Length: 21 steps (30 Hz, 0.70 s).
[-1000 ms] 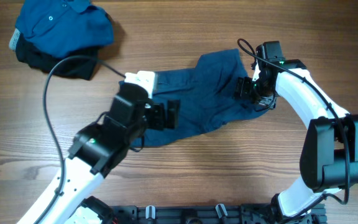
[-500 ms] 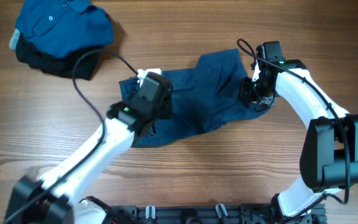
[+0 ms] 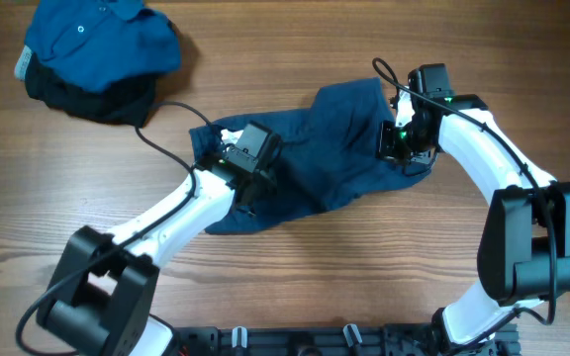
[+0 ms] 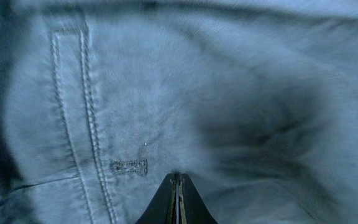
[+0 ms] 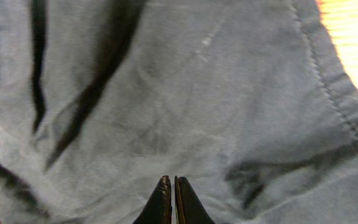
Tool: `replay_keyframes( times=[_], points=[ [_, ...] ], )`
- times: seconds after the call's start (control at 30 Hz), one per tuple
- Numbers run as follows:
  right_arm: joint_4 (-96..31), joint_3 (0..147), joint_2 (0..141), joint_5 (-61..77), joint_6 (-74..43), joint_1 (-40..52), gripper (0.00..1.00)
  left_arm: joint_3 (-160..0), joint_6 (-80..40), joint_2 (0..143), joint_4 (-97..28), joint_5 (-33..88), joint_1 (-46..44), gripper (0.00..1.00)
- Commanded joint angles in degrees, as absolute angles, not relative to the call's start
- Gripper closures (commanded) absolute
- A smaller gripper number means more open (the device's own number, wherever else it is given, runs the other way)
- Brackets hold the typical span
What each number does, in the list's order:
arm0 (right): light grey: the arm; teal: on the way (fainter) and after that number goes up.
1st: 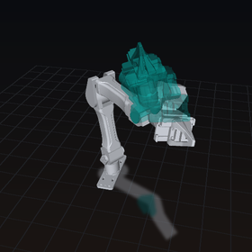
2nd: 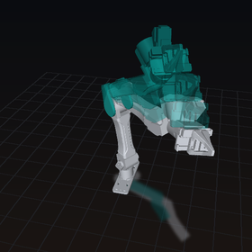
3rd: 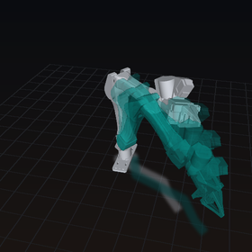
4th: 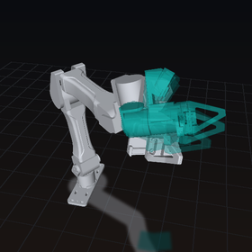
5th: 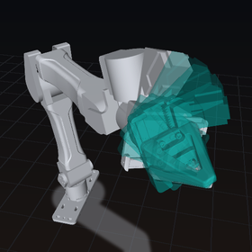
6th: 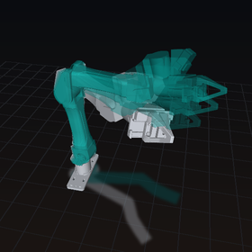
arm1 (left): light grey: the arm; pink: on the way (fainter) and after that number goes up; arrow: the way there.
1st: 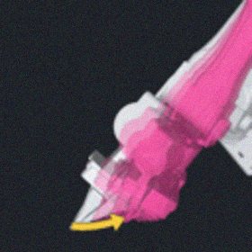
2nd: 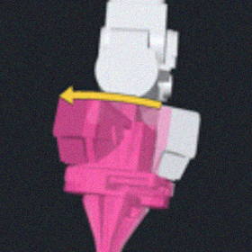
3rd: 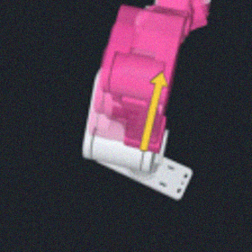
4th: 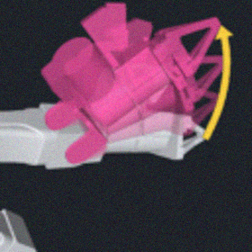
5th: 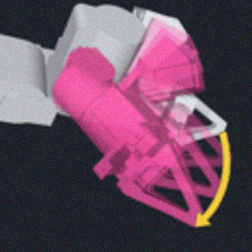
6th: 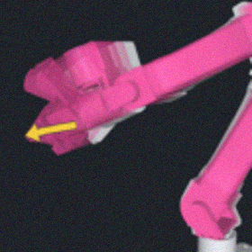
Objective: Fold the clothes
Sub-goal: 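Reach the left gripper to the shorts' left edge and grasp it, then pull both edges apart with both grippers to stretch the shorts flat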
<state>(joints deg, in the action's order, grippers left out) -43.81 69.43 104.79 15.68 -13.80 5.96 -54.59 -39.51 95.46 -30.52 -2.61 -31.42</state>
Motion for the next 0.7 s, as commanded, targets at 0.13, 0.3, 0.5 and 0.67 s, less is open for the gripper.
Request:
replay_keyframes(
  times=[0.13, 0.3, 0.5, 0.67],
  points=[
    [-42.33, 68.86, 105.56, 20.64, -11.97, 6.17, 0.96, -54.98, -44.45, 100.64, -26.87, 3.90, -31.16, 0.96],
    [-42.00, 68.82, 105.62, 21.21, -11.94, 6.94, 0.96, -54.98, -44.38, 101.95, -26.50, 5.52, -31.16, 0.96],
    [-37.23, 65.17, 106.02, 21.23, -12.12, 7.11, 0.94, -54.98, -44.31, 102.02, -27.88, 5.50, -31.07, 0.95],
    [-33.93, 62.52, 107.37, 20.93, -12.16, 7.11, 0.94, -54.98, -43.75, 102.02, -28.84, 5.23, -30.72, 0.93]
  ],
)
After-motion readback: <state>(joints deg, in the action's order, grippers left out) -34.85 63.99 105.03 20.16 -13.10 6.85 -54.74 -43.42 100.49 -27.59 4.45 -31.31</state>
